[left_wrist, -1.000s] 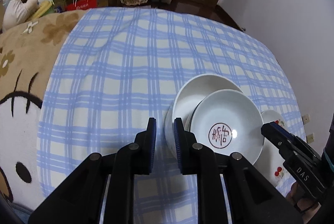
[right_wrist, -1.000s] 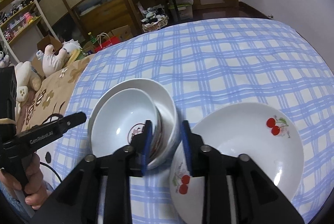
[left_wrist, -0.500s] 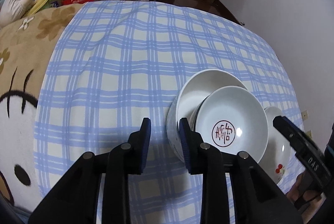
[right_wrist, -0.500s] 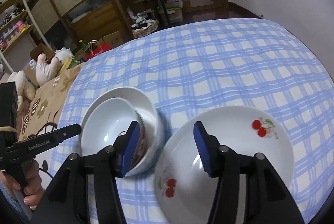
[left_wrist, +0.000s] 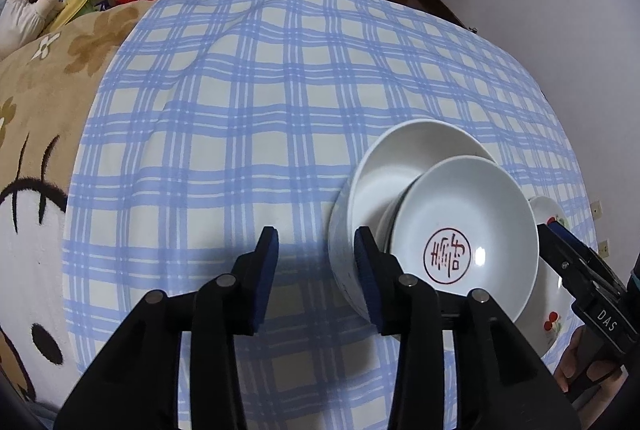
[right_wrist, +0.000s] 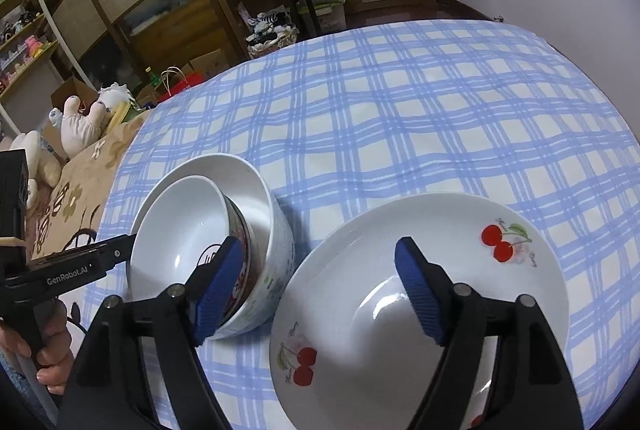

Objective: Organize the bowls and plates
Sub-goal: 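Grip the rim of the nested bowl stack with both tools and lift it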

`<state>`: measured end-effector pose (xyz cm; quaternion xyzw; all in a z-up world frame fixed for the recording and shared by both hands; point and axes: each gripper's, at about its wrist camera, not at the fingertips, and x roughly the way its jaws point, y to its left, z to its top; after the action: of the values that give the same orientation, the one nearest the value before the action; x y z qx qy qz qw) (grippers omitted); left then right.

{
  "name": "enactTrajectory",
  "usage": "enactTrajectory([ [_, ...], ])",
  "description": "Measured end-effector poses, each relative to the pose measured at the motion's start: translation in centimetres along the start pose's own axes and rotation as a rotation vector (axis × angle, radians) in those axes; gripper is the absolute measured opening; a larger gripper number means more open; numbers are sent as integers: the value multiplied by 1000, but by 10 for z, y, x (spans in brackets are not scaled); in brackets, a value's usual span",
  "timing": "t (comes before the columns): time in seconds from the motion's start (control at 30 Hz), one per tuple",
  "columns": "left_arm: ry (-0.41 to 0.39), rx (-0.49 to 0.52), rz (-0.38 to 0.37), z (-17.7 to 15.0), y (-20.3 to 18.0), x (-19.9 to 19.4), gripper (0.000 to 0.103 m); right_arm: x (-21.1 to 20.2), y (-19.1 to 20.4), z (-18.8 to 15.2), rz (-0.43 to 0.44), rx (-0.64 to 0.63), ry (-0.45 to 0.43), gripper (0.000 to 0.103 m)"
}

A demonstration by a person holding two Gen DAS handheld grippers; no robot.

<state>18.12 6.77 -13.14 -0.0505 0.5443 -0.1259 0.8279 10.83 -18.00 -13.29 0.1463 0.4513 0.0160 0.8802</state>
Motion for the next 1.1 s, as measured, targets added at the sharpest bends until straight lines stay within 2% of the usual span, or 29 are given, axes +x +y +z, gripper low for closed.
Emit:
enactTrajectory([
  [0.2,12,49,60,6,-7,8,45,15,-4,14,26,-44,84,85],
  [0.3,7,56,96,9,-8,10,51,20,-6,19,23,-54,119,92],
  [0.43,37,19,71,11,-1,17,56,25,-8,26,39,-60,137,92],
  [0.5,43,23,88,13,-1,20,60,28,-9,29,42,-49,150,94],
  [0.63,46,12,99,15,3,24,70,35,-9,37,6,-63,178,103],
  [0.7,58,-9,82,16,8,27,72,37,-7,40,1,-81,189,103],
  [0.93,70,-29,63,19,12,29,75,37,-1,49,-32,-167,217,103],
  [1.1,75,-31,62,19,12,32,75,34,11,49,-73,-252,189,103],
])
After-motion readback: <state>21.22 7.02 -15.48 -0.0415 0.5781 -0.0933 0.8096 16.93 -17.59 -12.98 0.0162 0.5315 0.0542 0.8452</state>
